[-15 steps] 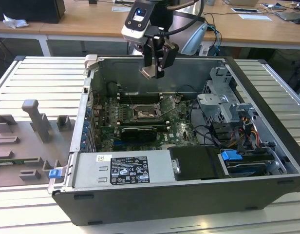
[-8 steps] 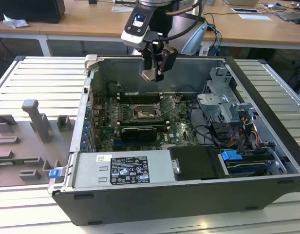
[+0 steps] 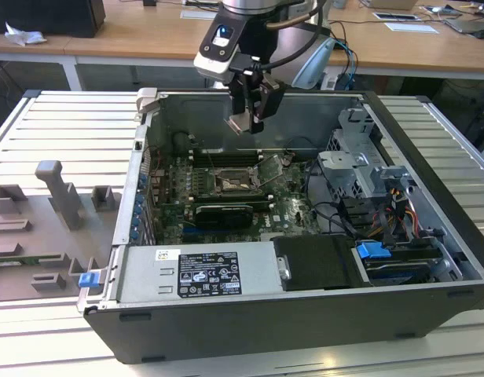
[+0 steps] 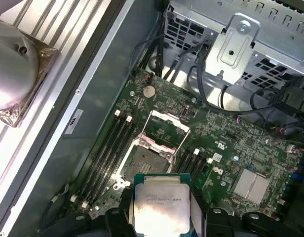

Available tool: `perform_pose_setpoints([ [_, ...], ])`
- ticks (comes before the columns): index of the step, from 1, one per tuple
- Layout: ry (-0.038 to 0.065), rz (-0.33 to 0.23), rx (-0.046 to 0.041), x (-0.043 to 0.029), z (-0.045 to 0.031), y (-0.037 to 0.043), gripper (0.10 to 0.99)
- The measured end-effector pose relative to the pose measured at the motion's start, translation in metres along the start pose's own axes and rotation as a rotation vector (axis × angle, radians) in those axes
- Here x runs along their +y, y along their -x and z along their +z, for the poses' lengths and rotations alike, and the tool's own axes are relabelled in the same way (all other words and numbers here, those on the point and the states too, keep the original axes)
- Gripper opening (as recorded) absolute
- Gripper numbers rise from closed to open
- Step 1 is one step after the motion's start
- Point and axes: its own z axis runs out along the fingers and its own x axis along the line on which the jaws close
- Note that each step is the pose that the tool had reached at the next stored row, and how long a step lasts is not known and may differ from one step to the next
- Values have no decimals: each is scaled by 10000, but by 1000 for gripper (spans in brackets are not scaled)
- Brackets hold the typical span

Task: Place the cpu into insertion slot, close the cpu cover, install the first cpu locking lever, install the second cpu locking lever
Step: 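Place the cpu into insertion slot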

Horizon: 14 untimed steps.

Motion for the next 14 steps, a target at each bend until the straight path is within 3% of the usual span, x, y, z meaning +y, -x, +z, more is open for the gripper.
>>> perform_pose_setpoints([
  [9,25,1647,-145,-3,35,1,541],
  [14,35,2159,-192,-3,41,1,541],
])
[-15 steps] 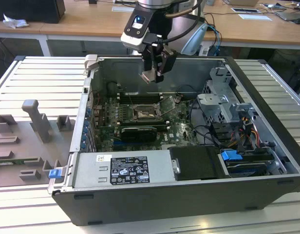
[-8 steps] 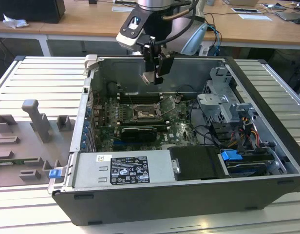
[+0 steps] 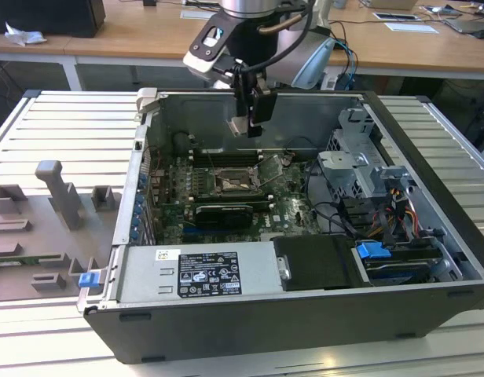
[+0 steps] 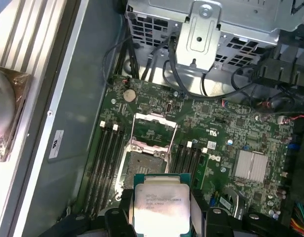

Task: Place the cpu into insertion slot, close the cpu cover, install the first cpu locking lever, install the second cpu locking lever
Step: 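Place the cpu into insertion slot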

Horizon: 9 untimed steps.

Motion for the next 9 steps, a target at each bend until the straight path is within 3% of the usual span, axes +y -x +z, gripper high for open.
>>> perform_pose_setpoints([
  [9,3,203,-20,-3,22,0,541],
])
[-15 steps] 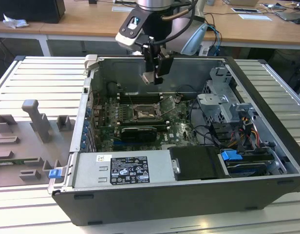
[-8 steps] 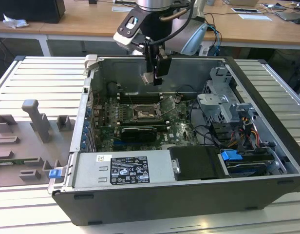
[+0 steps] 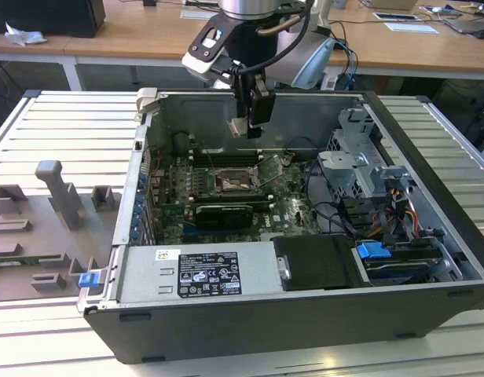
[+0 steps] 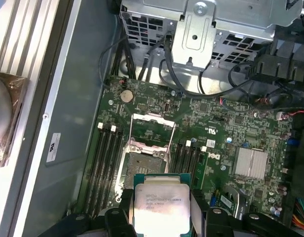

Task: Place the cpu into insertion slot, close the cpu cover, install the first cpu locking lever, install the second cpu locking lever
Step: 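Place the cpu into insertion slot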

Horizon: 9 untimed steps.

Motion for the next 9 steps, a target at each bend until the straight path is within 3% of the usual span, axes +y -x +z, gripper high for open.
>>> perform_pose_setpoints([
  [9,5,194,-17,-2,27,0,541],
])
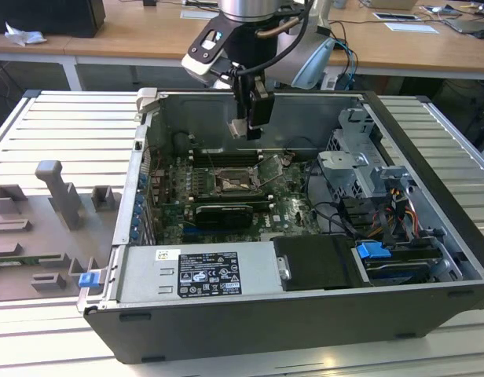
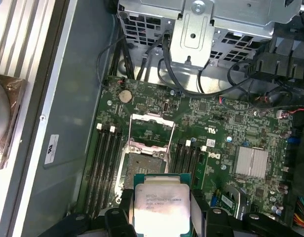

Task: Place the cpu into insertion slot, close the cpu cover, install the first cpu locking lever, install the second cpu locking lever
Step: 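Place the cpu into insertion slot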

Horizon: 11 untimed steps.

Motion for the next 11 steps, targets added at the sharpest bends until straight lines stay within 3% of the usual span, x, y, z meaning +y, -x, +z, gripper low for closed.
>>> perform_pose_setpoints([
  [6,15,847,-76,-5,58,1,541],
  [11,14,997,-100,-13,148,2,541],
])
